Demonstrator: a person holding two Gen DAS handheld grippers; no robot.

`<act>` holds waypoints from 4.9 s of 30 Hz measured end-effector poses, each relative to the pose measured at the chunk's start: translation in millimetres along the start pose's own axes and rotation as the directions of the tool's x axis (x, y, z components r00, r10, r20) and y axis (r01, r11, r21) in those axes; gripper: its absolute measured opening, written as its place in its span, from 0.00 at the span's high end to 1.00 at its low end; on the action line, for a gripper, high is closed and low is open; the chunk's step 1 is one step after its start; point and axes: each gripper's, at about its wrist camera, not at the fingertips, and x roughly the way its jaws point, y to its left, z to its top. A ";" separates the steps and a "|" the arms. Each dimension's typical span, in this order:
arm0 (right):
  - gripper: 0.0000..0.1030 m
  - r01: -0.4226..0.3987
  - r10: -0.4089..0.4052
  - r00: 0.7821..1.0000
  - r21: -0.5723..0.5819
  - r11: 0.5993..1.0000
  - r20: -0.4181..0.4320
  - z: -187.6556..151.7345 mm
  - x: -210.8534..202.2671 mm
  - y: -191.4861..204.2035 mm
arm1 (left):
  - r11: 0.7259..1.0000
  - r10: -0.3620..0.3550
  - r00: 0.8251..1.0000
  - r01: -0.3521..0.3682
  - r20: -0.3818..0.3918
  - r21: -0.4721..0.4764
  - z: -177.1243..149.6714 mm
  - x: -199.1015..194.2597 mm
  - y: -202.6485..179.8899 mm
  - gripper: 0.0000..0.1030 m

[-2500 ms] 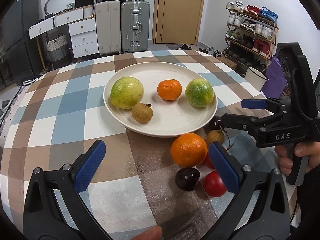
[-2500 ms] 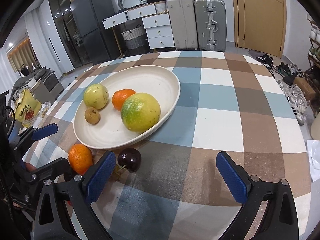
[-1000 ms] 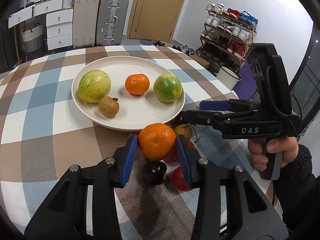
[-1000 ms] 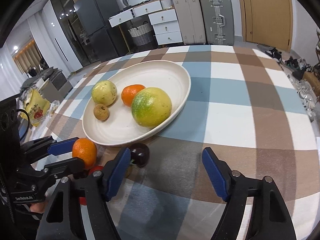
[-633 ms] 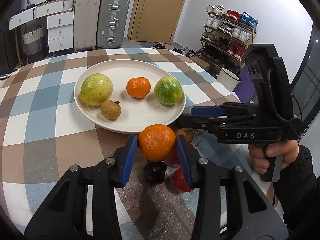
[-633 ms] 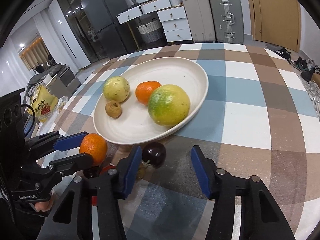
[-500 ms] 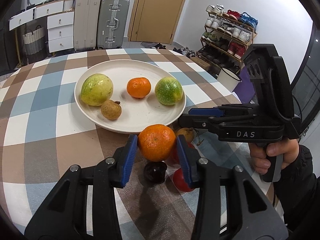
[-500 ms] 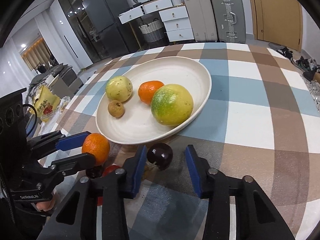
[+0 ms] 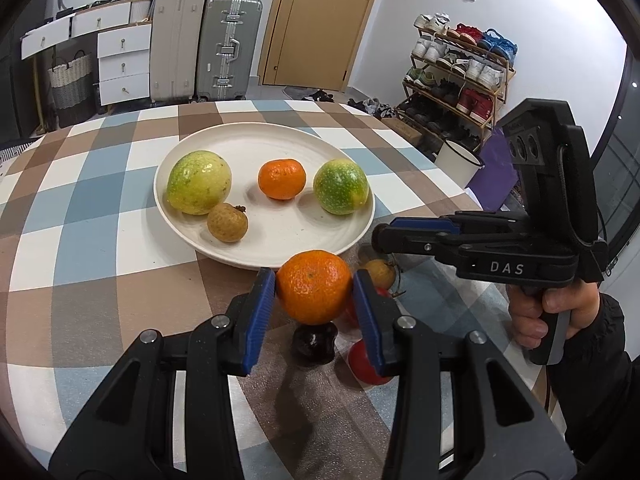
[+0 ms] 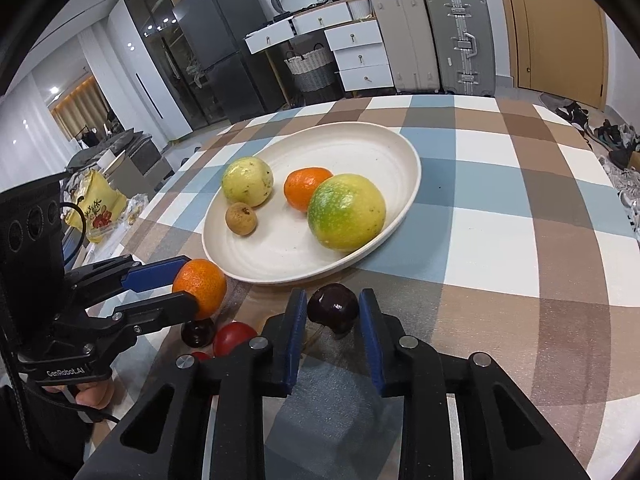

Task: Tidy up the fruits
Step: 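Lift the mandarin with the left tool while the right tool lifts the dark plum, then carry the mandarin over the plate with the left tool while the right tool carries the plum, then open the left tool to drop the mandarin on the plate while the right tool releases the plum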

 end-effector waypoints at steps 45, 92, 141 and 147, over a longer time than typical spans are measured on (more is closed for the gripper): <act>0.74 0.061 -0.063 0.998 -0.051 0.997 -0.026 -9.0 1.8 -1.7 | 0.993 0.103 0.994 -0.105 -0.043 -0.056 -0.5 4.7 27.6 0.65; 0.73 0.053 -0.038 0.987 -0.091 0.994 0.156 4.5 -28.9 13.8 | 0.991 0.128 0.987 -0.122 0.100 -0.061 7.3 -17.3 23.9 0.65; 0.73 0.090 -0.088 0.990 -0.014 0.996 0.113 91.7 21.9 -3.4 | 0.983 0.182 0.978 -0.183 0.100 0.000 62.8 59.1 28.3 0.65; 0.73 0.096 -0.095 0.989 -0.006 0.995 0.111 92.1 24.8 -4.1 | 0.985 0.170 0.979 -0.170 0.115 -0.008 65.5 52.3 29.8 0.65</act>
